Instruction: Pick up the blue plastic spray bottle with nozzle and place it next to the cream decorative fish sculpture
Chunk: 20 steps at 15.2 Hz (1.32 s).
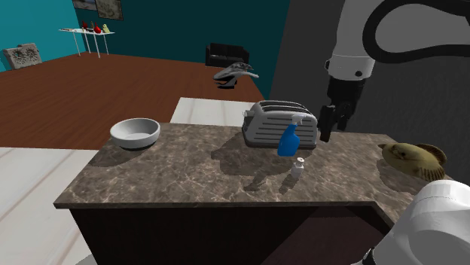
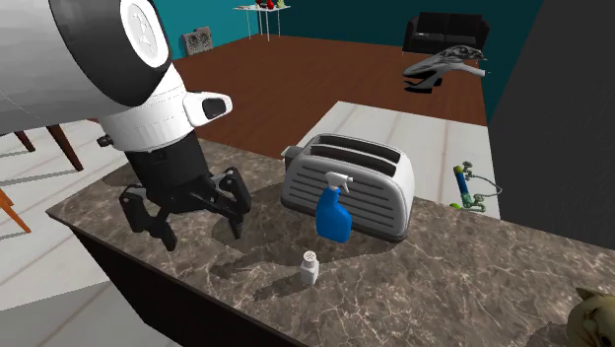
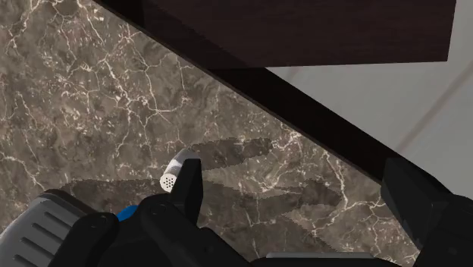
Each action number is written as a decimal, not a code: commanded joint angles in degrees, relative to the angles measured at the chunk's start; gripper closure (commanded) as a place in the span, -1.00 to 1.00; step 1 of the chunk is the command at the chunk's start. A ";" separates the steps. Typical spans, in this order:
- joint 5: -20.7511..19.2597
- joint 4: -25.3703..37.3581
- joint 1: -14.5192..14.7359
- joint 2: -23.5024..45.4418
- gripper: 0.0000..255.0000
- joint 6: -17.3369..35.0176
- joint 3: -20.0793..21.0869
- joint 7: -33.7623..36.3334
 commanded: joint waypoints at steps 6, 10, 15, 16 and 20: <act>-5.18 -6.53 -0.11 -3.74 -1.00 8.13 -9.71 -13.67; -8.99 -9.34 -0.19 -3.38 -1.00 15.36 -18.35 -24.72; -11.90 -9.49 1.45 1.36 -1.00 24.88 -30.11 -38.94; -12.06 -9.07 2.19 2.80 -1.00 26.76 -32.58 -41.90; -10.68 -5.97 7.20 9.72 -1.00 33.76 -43.16 -54.34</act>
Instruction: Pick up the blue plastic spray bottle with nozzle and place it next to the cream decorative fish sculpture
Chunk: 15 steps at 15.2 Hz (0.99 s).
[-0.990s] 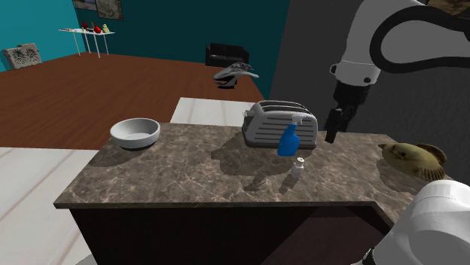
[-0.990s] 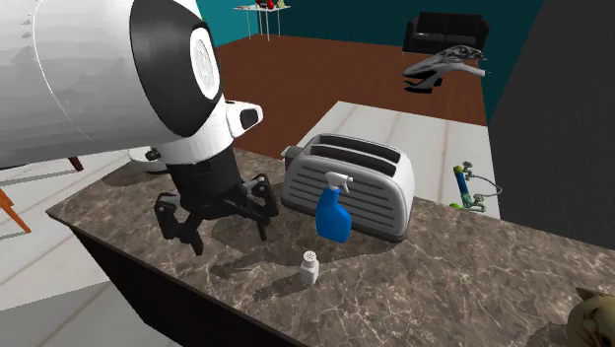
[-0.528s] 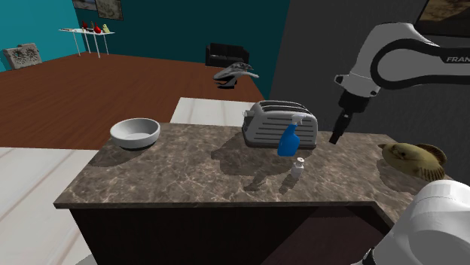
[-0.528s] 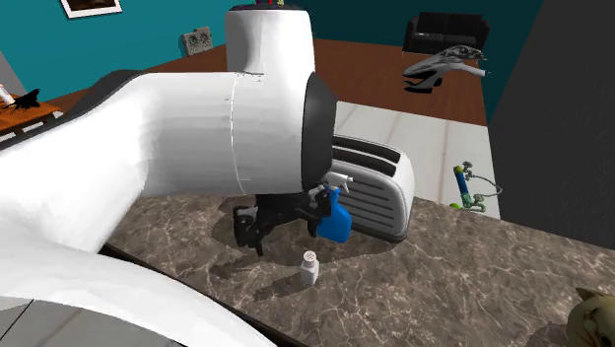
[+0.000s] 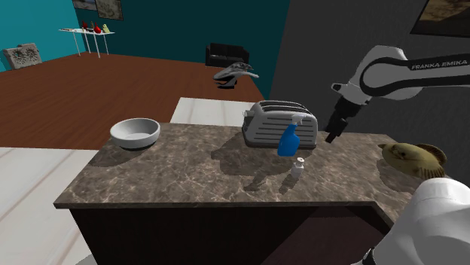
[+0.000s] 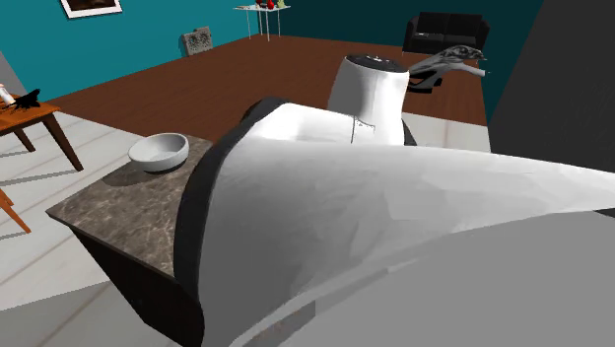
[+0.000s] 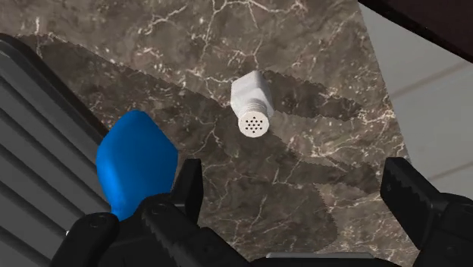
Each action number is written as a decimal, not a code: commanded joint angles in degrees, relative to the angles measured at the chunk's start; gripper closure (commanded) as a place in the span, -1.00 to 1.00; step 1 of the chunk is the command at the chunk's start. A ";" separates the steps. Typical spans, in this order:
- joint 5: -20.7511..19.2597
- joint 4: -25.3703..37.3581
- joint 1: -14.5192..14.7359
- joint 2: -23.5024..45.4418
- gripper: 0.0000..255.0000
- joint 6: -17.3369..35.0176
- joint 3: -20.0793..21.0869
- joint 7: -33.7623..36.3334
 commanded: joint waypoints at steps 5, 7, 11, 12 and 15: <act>8.17 7.65 13.71 12.39 -1.00 8.44 -19.13 -21.73; 13.72 11.25 21.59 17.13 -1.00 9.81 -27.82 -30.18; 25.82 20.04 53.30 24.34 -1.00 9.55 -60.30 -46.70; 24.64 22.40 61.53 21.95 -1.00 9.49 -68.11 -47.61; 15.34 30.02 71.97 9.90 -1.00 8.66 -75.89 -46.23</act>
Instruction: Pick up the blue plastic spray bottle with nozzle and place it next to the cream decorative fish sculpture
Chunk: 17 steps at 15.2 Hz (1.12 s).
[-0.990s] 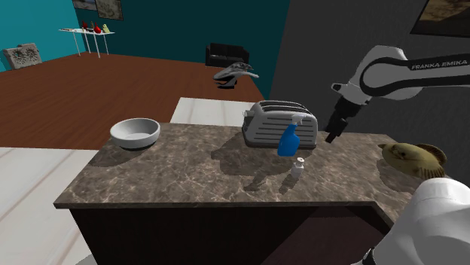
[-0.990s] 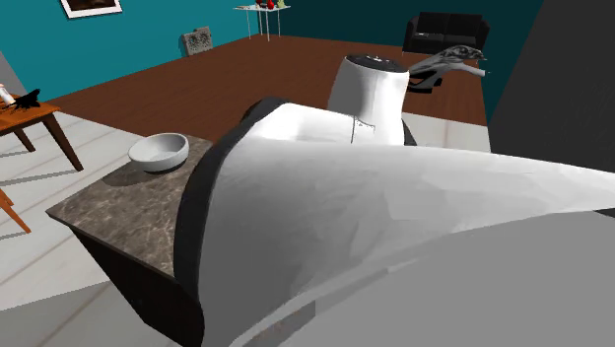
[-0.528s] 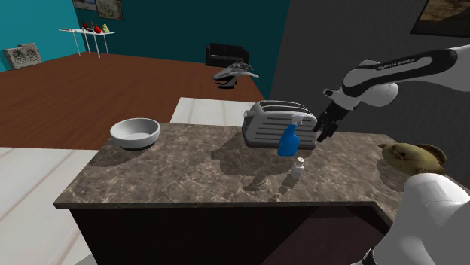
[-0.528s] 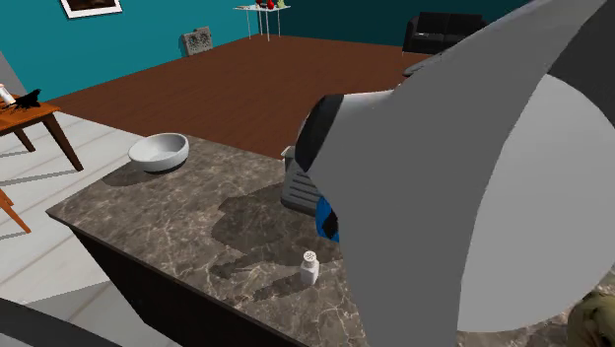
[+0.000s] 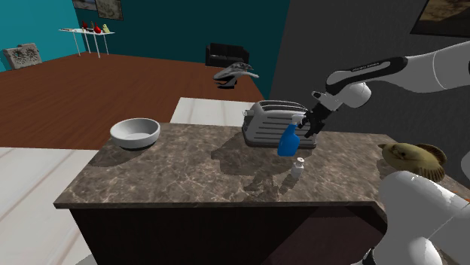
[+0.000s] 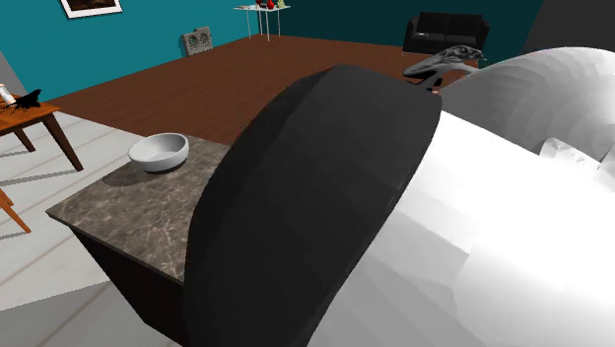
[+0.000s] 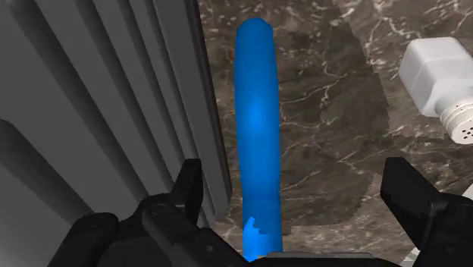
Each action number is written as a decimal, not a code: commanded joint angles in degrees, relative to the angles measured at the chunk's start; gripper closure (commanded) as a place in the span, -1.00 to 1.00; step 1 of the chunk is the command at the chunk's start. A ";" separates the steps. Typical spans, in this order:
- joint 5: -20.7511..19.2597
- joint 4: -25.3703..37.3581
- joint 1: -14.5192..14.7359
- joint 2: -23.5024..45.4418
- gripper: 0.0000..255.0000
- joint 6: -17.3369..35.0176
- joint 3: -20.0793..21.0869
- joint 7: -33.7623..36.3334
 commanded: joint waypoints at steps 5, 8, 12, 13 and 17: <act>-4.41 2.87 7.10 -6.40 -1.00 1.64 -5.58 -0.13; -5.32 2.20 8.82 -7.56 -1.00 3.63 -6.91 0.48; -5.50 2.08 9.15 -7.79 -1.00 4.01 -7.17 0.60; -5.50 2.08 9.15 -7.79 -1.00 4.01 -7.17 0.60; -5.49 2.08 9.14 -7.78 1.00 4.01 -7.16 0.60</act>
